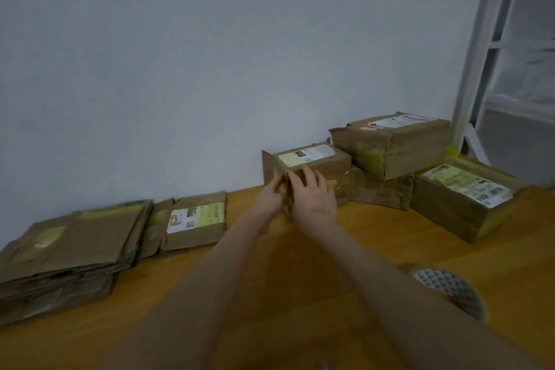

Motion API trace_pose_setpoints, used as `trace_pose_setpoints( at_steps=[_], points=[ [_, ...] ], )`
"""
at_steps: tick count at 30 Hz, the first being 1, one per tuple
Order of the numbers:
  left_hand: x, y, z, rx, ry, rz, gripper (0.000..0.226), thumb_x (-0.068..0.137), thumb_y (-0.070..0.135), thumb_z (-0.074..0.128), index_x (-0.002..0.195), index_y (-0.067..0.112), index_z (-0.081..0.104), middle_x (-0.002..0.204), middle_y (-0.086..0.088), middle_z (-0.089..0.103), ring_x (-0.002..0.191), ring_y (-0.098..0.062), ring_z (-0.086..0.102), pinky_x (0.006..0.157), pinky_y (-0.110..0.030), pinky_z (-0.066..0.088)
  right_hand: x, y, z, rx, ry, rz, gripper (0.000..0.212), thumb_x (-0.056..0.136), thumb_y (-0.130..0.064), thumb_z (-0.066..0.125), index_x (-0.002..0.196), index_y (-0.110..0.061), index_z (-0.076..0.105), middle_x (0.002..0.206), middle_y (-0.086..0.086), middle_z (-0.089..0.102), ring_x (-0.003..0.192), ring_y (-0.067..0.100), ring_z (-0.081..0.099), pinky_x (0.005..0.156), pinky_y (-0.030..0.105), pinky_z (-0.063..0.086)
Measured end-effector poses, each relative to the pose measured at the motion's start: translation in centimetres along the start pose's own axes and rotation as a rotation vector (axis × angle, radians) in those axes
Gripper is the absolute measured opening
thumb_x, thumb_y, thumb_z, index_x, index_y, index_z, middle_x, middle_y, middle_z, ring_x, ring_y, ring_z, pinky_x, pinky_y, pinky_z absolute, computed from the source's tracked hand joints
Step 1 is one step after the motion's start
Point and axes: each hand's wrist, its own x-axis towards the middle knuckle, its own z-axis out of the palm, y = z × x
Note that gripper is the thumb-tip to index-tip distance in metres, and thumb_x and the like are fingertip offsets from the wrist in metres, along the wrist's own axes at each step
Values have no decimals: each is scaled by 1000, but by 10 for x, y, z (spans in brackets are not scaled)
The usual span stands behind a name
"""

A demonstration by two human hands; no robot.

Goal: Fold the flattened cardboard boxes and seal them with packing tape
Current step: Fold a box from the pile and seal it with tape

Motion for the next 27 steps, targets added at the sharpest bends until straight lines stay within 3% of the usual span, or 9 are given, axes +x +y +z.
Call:
trace_pose_setpoints(
  at_steps=[3,8,11,15,19,21,24,27],
  points=[
    [-3,-4,-8,41,-9,28,62,94,-6,37,148,23,32,150,-4,35,135,-27,37,105,-34,40,1,-3,4,-14,-17,8,78,91,-22,61,150,-32,13,160,2,1,147,28,3,116,44,15],
    [-26,-29,-59,525,175,118,56,91,5,55,144,14,38,146,-6,41,129,-24,45,103,-36,42,-12,-37,9,36,115,-121,64,90,-13,58,145,-24,28,154,8,17,140,27,20,108,37,31],
    [-37,-56,-99,750,234,65,55,91,15,58,143,15,39,146,-6,40,129,-24,43,101,-35,39,-15,-72,23,171,6,-179,51,92,-12,51,140,-22,39,147,4,28,133,23,30,103,34,38],
    [-46,-92,-154,945,381,-18,49,95,24,48,142,14,39,145,-9,39,130,-25,40,104,-39,40,-3,-110,57,445,-213,32,45,90,-14,55,134,-16,46,136,8,41,118,23,47,94,33,47],
    [-49,-122,-187,1031,457,-138,43,98,37,38,134,14,45,143,-11,43,136,-28,33,110,-45,33,18,-130,90,676,-376,252,47,89,-16,60,133,-11,44,130,12,48,107,25,55,84,35,53],
    [-49,-128,-185,1079,442,-84,44,100,39,35,136,18,45,146,-9,41,138,-25,32,111,-41,31,27,-138,104,680,-367,264,47,89,-17,61,132,-12,43,128,12,49,106,26,55,83,35,53],
    [-46,-123,-184,1019,453,16,43,101,36,35,140,18,42,146,-4,39,128,-18,44,95,-32,44,37,-144,117,667,-301,293,46,86,-18,63,128,-13,44,126,11,52,101,24,56,83,37,53],
    [-44,-120,-192,923,358,9,44,102,33,33,142,15,40,145,-6,41,125,-21,47,99,-37,45,41,-149,116,804,-290,374,45,85,-21,68,122,-7,45,114,10,55,94,23,54,80,36,52]
  ],
)
